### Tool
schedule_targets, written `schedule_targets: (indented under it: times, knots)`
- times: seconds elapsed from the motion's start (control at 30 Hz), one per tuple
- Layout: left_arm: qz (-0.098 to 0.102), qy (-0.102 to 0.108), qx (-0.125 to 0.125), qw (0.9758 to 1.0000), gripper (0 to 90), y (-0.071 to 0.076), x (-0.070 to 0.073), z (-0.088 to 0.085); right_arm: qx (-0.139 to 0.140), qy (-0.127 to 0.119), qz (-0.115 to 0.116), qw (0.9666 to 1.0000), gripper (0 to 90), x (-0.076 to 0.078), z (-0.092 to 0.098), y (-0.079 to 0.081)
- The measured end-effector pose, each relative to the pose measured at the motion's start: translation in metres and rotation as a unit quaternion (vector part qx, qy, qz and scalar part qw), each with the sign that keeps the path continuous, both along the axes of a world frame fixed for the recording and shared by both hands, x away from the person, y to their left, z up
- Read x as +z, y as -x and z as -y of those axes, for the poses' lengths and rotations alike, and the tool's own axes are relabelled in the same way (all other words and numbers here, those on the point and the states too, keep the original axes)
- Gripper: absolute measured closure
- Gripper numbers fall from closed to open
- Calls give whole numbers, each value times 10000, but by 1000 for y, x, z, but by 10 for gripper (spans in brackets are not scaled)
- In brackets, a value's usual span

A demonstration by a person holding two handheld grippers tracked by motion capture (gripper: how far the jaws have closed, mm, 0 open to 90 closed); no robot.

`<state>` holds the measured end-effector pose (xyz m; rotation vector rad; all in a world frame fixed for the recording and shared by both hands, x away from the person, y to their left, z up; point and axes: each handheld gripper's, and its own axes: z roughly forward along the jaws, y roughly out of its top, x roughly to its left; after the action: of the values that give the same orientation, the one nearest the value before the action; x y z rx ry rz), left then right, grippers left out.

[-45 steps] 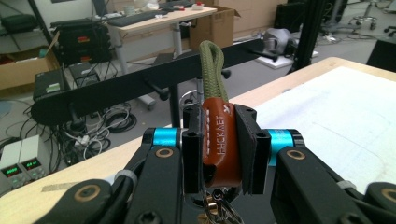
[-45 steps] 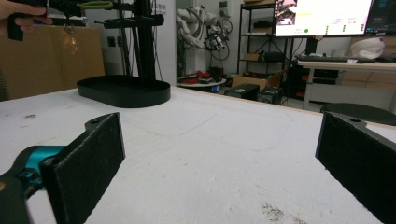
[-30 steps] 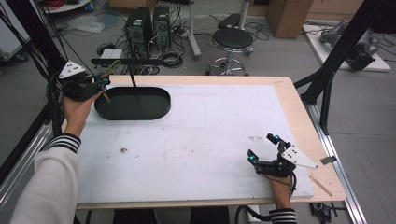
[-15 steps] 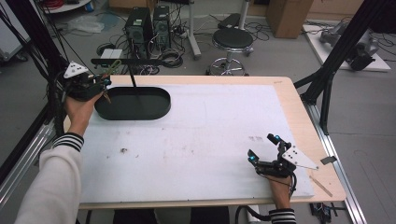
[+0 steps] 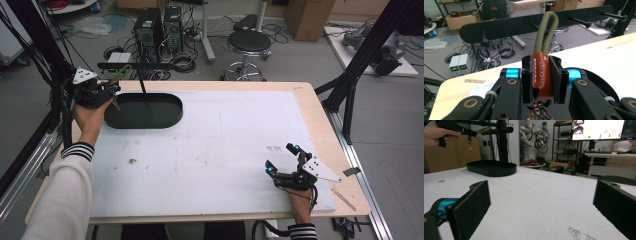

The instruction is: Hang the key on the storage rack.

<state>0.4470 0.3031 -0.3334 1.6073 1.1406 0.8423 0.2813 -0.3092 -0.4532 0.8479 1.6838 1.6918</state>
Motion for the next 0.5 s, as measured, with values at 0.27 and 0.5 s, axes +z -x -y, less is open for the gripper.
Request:
schedule_targets:
  times: [0.27, 0.5]
  knots:
    - [-116, 47, 246, 9996, 738, -6, -5, 1, 1, 17, 7, 10000, 3, 0, 0, 0]
    - [-412, -290, 406, 9979, 737, -13, -15, 7, 1, -6, -3, 10000, 3, 0, 0, 0]
